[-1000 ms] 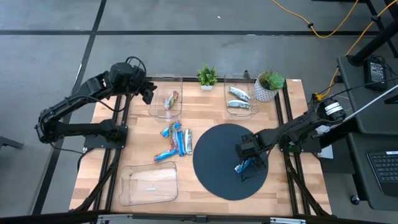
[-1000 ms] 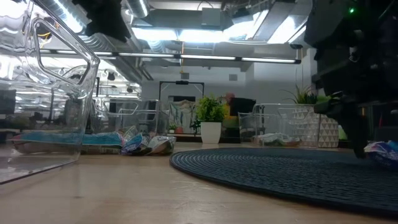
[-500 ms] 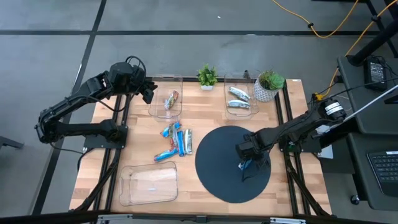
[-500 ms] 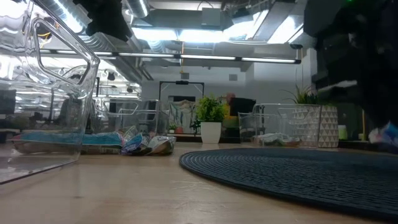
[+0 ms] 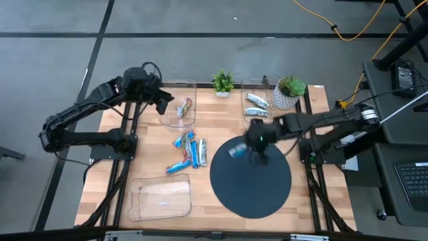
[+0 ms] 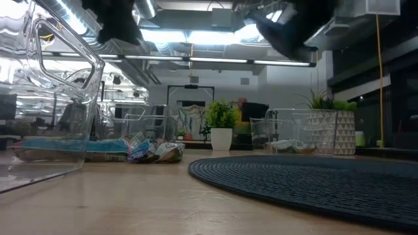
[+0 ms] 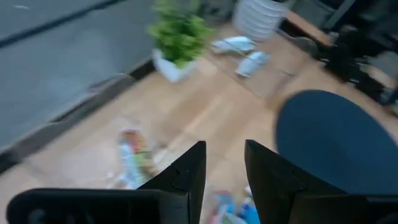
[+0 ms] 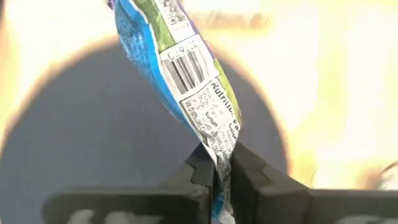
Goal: Pick and place Granola Bars by type
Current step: Put the blue granola bar into the bottom transparent bin
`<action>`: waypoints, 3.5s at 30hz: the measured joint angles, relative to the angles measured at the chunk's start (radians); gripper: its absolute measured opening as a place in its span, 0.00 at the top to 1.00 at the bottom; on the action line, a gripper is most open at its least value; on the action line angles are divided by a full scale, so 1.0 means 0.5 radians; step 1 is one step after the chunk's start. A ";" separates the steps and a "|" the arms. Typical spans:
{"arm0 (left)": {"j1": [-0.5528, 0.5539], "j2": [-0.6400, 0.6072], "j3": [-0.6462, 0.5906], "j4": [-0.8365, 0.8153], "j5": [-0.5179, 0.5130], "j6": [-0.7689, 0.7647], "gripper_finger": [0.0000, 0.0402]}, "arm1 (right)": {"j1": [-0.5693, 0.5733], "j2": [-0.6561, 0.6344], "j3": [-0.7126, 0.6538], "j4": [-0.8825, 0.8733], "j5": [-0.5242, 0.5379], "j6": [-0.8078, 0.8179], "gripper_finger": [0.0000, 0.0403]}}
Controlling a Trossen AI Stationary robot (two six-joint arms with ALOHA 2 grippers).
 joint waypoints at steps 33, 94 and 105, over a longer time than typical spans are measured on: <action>-0.807 0.610 0.010 1.942 0.394 0.383 0.25 | -0.393 0.085 0.069 1.738 -0.215 0.327 0.95; -1.437 -0.001 0.266 0.694 -0.093 0.263 0.94 | -0.413 -0.087 0.159 1.560 -0.534 -0.139 0.46; -1.940 0.139 0.258 0.219 -0.094 -0.125 0.94 | -0.412 -0.087 0.159 1.579 -0.389 -0.356 0.46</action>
